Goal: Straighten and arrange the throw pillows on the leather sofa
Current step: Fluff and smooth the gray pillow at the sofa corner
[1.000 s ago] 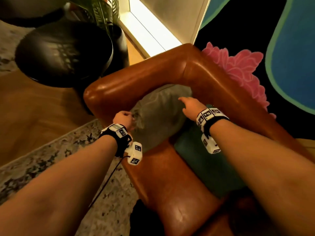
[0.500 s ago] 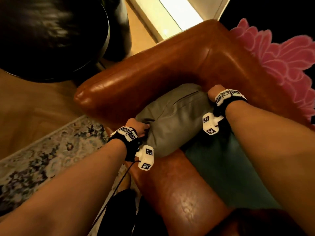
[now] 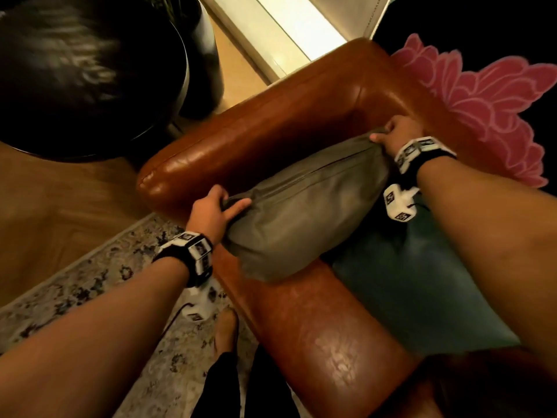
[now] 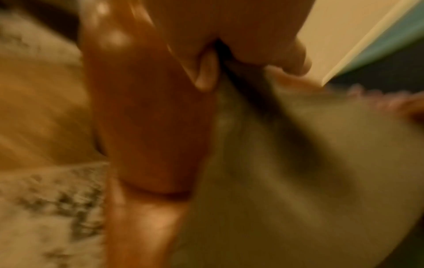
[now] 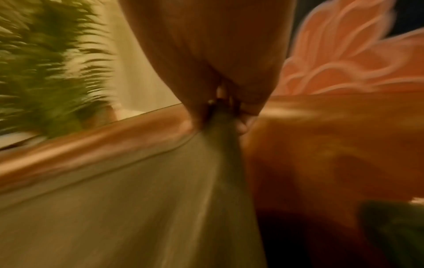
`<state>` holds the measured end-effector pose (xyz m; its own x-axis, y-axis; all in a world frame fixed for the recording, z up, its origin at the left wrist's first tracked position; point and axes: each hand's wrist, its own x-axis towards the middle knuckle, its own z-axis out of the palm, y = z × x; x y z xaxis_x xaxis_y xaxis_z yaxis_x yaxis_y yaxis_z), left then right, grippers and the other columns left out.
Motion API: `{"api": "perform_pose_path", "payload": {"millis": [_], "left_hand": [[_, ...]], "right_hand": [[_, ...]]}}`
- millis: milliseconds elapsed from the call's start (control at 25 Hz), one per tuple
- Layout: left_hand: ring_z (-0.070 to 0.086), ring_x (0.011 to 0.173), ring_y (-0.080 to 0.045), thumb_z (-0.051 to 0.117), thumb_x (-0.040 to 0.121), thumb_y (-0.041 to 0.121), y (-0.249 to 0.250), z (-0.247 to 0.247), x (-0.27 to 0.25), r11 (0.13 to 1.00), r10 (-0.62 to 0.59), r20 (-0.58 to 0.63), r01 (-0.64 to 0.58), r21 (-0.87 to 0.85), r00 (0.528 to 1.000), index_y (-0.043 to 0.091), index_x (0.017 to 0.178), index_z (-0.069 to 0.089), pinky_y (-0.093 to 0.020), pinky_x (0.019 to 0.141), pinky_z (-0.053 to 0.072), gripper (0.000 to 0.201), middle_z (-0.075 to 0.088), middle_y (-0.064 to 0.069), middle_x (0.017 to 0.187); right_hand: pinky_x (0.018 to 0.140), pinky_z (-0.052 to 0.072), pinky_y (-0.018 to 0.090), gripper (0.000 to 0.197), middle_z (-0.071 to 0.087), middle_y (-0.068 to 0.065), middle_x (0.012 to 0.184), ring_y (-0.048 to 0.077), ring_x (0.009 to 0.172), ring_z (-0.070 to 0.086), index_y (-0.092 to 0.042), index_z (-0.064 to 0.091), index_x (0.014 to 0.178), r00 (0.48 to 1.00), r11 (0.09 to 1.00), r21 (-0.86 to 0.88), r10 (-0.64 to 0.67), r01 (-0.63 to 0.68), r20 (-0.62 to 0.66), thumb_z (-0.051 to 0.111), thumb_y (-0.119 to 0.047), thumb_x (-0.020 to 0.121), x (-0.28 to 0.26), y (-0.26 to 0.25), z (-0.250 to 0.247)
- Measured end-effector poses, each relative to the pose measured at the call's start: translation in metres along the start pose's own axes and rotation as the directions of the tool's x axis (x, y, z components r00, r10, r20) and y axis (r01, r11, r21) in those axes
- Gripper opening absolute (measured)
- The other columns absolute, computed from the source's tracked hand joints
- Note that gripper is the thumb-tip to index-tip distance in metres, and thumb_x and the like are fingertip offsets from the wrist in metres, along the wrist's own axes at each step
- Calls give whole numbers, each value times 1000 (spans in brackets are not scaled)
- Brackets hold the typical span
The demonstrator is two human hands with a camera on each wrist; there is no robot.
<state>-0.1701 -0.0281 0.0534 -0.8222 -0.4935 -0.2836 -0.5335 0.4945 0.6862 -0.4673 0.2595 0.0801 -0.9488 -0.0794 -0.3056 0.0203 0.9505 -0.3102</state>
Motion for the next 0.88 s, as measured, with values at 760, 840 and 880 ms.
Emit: {"api": "perform_pose_path", "payload": {"millis": [760,840,880], "left_hand": [[51,64,-18,70,83,47,-28,-48,25,979,39,381,-112,172,924,5,79,58,-31,57,39,43,56,-2,69],[56,64,-22,62,89,48,-44,-52,22,978,61,255,-109,176,965,6,78,58,-38,61,46,44,61,-8,70],[58,64,-24,56,93,49,-47,-57,21,970,91,222,-137,202,971,7,76,59,-41,63,48,45,62,-10,69]], "right_hand": [[118,17,46,75,12,13,164,32,150,14,-16,15,156,808,575,784,564,-234,-172,40,-54,96,-153,-56,141],[119,7,53,79,-4,7,165,32,152,1,-21,-2,156,920,689,637,383,-345,83,34,-57,97,-140,-101,160],[120,3,53,77,-7,6,165,32,152,-3,-24,-5,156,936,705,632,338,-321,99,31,-59,97,-120,-108,154]]}}
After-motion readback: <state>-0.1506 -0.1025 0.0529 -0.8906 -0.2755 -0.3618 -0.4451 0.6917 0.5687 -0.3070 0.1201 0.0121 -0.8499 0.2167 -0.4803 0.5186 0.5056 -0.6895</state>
